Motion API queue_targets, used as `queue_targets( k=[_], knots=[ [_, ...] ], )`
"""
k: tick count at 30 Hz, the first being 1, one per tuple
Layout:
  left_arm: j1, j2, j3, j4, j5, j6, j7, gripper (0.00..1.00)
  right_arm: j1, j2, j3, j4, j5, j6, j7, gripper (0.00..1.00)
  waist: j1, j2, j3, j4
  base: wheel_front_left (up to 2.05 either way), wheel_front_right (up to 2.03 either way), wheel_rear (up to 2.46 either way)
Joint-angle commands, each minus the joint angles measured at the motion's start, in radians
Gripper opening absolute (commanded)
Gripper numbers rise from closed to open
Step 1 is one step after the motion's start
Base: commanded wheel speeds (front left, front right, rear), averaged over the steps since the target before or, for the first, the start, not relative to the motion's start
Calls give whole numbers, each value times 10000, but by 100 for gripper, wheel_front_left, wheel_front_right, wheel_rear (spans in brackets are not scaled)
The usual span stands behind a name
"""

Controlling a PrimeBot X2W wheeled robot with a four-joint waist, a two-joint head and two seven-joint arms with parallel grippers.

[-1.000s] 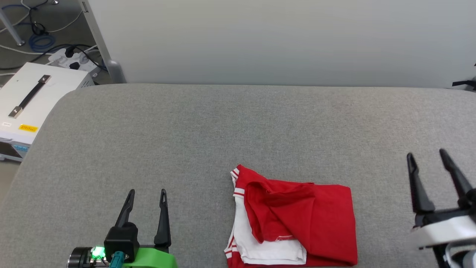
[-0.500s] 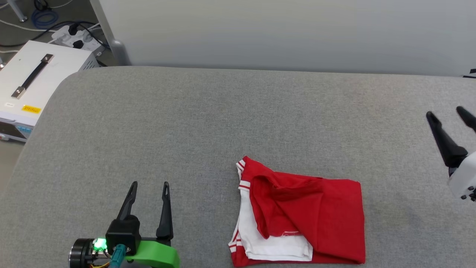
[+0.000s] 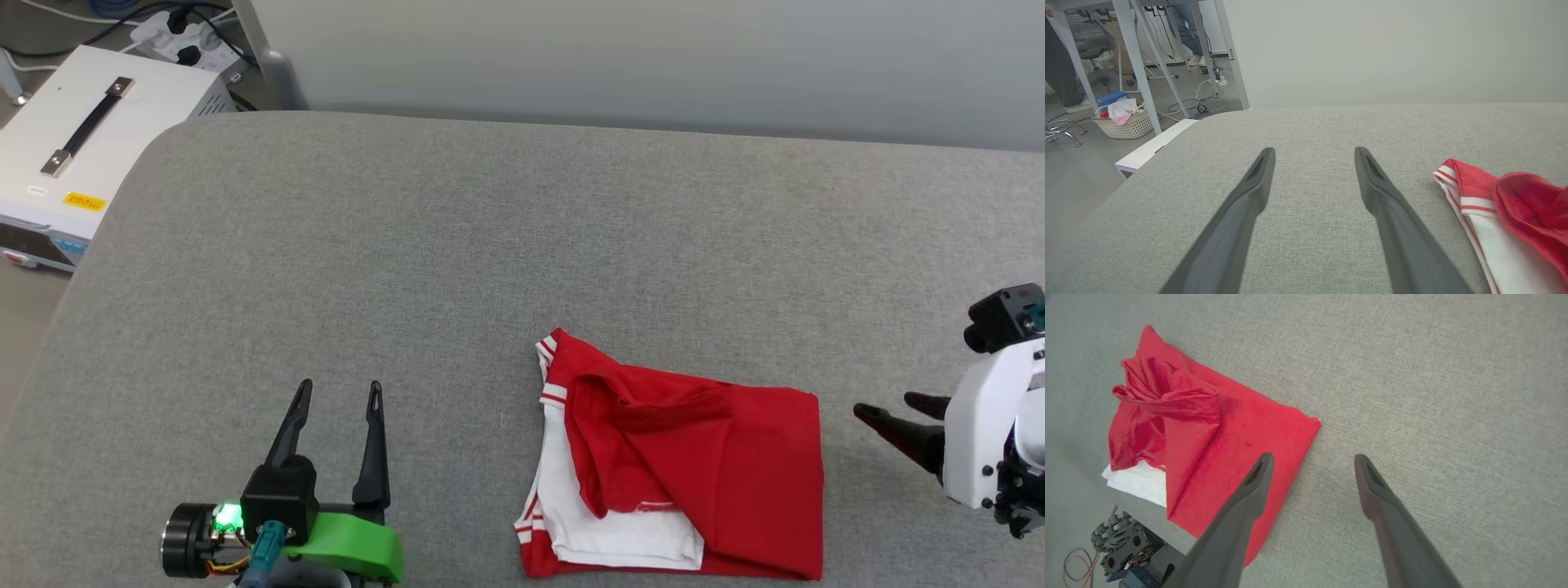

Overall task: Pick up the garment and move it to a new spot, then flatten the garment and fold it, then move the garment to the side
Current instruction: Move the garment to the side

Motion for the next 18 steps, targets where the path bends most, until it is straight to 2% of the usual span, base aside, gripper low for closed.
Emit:
queue_targets(
  k=[1, 9, 18],
  knots=[
    [-198, -26, -8, 8, -17, 12, -59, 100, 131, 71, 48, 95, 170, -6, 170, 100, 0, -1, 129, 99, 0, 0, 0],
    [-357, -48, -61, -20, -26, 2, -59, 100, 253, 558, 498, 695, 421, -6, 475, 100, 0, -1, 508, 287, 0, 0, 0],
    [-720, -73, -209, 8, -11, -37, -59, 100, -57, 1145, 1333, 1995, 474, -6, -317, 100, 0, -1, 1028, 505, 0, 0, 0]
  ],
)
